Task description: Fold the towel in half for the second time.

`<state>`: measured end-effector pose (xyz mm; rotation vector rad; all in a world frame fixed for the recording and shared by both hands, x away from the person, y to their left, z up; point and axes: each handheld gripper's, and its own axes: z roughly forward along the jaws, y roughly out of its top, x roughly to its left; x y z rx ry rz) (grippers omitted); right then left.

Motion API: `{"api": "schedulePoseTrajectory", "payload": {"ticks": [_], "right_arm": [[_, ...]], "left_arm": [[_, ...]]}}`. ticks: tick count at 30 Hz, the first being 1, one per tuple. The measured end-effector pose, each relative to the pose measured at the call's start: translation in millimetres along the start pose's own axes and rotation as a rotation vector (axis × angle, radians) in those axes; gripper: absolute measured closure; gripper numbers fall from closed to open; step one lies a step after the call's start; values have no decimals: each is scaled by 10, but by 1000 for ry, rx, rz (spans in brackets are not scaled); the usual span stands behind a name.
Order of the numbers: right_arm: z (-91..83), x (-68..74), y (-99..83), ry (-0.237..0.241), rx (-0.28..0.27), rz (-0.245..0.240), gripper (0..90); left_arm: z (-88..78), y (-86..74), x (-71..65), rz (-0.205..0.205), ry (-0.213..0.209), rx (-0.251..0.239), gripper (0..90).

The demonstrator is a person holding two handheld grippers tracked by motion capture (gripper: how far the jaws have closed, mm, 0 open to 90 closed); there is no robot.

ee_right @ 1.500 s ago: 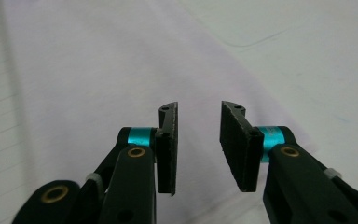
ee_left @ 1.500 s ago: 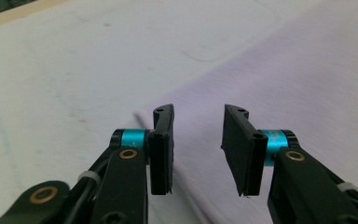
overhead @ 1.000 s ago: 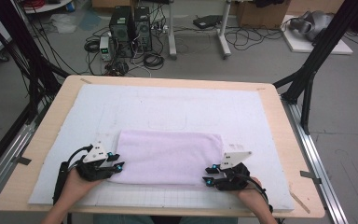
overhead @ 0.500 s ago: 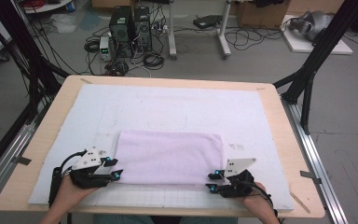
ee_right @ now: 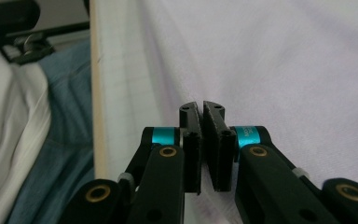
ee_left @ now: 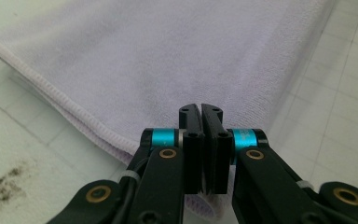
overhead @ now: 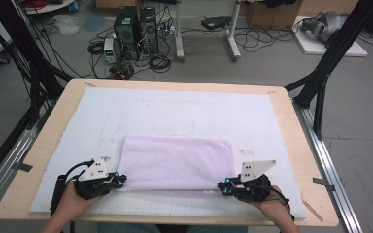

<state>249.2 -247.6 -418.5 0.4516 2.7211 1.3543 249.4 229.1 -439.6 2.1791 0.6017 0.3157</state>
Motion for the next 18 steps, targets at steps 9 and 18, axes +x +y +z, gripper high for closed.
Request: {"api": "schedulePoseTrajectory", "payload": {"ticks": [9,18], "right_arm": [[-1,-154,-13,-11,-23,72,609],[15,-710,220,-200,-27,128,491]], "left_arm": [[-88,41,100,-61,29,-35,641],[16,234,498,-174,138,-82,507]]}}
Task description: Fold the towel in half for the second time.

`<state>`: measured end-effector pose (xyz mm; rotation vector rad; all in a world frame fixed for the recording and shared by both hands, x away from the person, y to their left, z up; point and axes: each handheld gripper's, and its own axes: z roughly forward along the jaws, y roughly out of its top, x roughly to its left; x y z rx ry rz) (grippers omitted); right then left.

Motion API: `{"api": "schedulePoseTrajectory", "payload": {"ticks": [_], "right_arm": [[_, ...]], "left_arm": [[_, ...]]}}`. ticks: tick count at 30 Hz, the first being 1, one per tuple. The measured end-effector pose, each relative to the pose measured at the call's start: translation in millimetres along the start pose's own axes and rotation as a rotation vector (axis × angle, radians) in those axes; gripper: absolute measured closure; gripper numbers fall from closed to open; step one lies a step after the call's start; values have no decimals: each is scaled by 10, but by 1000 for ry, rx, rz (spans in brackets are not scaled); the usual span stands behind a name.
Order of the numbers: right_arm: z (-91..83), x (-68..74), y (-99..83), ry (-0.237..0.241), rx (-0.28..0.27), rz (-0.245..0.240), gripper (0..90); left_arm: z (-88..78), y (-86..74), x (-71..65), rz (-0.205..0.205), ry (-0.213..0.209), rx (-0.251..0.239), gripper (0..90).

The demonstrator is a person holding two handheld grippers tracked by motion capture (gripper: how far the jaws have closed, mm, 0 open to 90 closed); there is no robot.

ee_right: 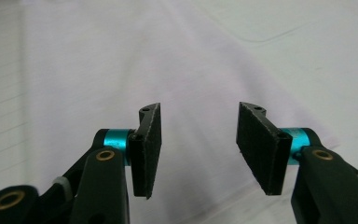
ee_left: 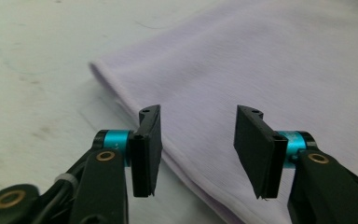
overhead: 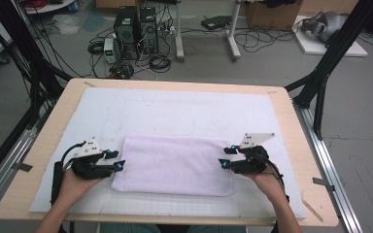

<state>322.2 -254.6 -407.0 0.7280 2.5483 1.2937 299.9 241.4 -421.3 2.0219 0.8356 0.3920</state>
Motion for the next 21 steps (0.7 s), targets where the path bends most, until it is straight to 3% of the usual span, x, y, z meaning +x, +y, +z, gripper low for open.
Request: {"api": "schedulePoseTrajectory", "payload": {"ticks": [4,5,6,7,10,14,17,19,20,21], "right_arm": [[92,-246,39,-54,2,43,445],[119,-297,33,-60,2,57,442],[155,-359,18,-61,4,77,422],[181,-394,8,-57,9,92,412],[276,-493,-53,-72,46,126,372],[358,-527,-99,-69,85,131,364],[405,-520,-115,-49,110,126,416],[423,-507,-110,-30,108,123,540],[432,-485,-100,-5,111,117,644],[438,-473,-94,12,112,112,687]], "left_arm": [[161,179,150,-21,68,-1,476],[161,179,150,-21,68,-1,465],[269,228,235,-60,67,2,451],[332,244,274,-71,84,28,441],[482,215,367,-105,109,69,386],[607,143,418,-136,90,117,374],[620,137,416,-140,58,97,464],[620,138,396,-137,20,95,583],[621,139,391,-134,18,94,654],[618,138,384,-140,3,92,676]]}}
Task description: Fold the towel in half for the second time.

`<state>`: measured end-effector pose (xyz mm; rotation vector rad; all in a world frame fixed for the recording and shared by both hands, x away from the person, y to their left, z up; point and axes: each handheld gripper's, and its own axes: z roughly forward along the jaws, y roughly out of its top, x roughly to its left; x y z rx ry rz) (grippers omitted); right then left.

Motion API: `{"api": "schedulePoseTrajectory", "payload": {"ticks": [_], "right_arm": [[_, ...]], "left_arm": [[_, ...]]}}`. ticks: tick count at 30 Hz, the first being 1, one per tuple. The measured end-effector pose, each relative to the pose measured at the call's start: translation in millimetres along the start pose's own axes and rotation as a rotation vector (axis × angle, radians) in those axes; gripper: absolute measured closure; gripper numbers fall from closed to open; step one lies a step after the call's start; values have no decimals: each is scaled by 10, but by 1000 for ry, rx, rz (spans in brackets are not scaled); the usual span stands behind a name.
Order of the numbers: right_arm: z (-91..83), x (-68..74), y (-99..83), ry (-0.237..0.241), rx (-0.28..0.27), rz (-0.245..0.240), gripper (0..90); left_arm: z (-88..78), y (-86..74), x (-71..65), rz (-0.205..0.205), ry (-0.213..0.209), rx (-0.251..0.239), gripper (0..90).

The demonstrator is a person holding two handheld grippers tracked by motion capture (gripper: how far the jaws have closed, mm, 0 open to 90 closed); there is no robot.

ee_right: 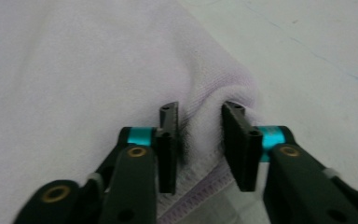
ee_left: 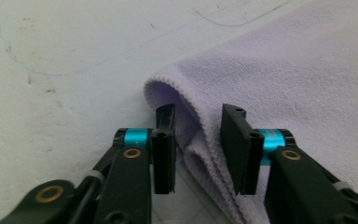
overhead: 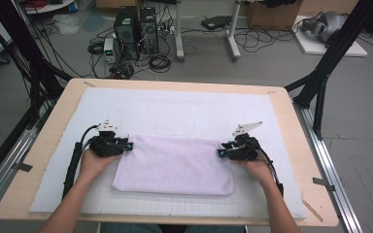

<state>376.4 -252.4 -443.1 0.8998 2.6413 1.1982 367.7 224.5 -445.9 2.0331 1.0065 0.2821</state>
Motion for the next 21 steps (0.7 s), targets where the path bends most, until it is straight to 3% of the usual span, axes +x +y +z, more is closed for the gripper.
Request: {"api": "schedulePoseTrajectory", "payload": {"ticks": [4,9,11,16,17,18,19,21], "right_arm": [[-32,24,30,5,-7,-24,805],[-182,-34,158,-84,-37,-50,816],[-242,-85,258,-113,-66,-54,818],[-337,-277,606,-196,-98,-56,816],[-336,-339,687,-221,-98,-53,782],[-333,-375,723,-234,-105,-47,745],[-319,-429,758,-242,-107,-20,671],[-271,-528,771,-271,-99,46,533]], "left_arm": [[-25,19,-43,19,28,-16,816],[-52,158,-20,20,86,-90,835],[-66,273,1,2,105,-133,838],[-51,717,103,22,167,-195,838],[-34,774,127,28,184,-185,819],[0,835,149,36,239,-173,758],[26,872,185,16,278,-152,640],[41,856,253,-40,270,-132,557]]}}
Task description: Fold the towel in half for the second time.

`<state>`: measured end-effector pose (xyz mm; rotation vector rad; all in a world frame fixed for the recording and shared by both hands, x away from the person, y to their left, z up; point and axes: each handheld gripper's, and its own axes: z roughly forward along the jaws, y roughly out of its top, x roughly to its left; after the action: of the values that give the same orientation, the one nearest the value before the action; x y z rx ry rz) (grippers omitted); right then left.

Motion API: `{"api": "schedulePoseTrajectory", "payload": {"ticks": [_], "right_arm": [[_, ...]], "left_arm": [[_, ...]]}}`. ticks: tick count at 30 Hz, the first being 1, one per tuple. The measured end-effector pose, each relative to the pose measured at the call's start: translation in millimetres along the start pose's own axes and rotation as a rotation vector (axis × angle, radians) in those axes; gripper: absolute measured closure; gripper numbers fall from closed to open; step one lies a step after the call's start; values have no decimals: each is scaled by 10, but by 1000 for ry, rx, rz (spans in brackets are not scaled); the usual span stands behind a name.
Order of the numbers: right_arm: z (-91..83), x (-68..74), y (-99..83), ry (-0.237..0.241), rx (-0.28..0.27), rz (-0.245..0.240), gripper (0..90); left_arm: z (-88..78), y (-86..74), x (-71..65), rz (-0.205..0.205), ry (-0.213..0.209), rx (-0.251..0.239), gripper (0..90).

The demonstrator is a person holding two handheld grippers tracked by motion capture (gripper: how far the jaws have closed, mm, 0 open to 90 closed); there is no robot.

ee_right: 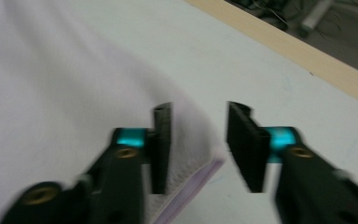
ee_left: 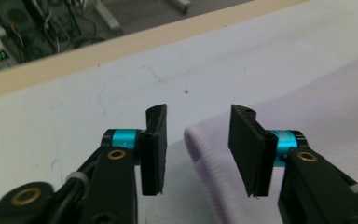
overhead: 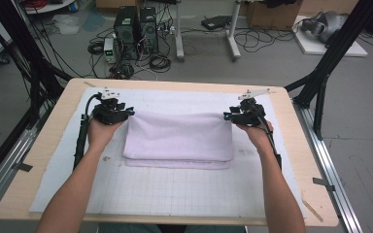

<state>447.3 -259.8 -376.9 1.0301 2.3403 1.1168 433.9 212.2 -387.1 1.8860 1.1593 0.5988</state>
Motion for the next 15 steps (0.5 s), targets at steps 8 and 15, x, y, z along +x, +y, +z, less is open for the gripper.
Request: {"api": "schedulePoseTrajectory", "payload": {"ticks": [8,15], "right_arm": [[21,276,-237,149,19,6,524],[-174,648,-578,226,45,-75,539]], "left_arm": [[-248,-405,-192,85,-142,44,555],[-506,-789,-362,146,-226,81,567]]}}
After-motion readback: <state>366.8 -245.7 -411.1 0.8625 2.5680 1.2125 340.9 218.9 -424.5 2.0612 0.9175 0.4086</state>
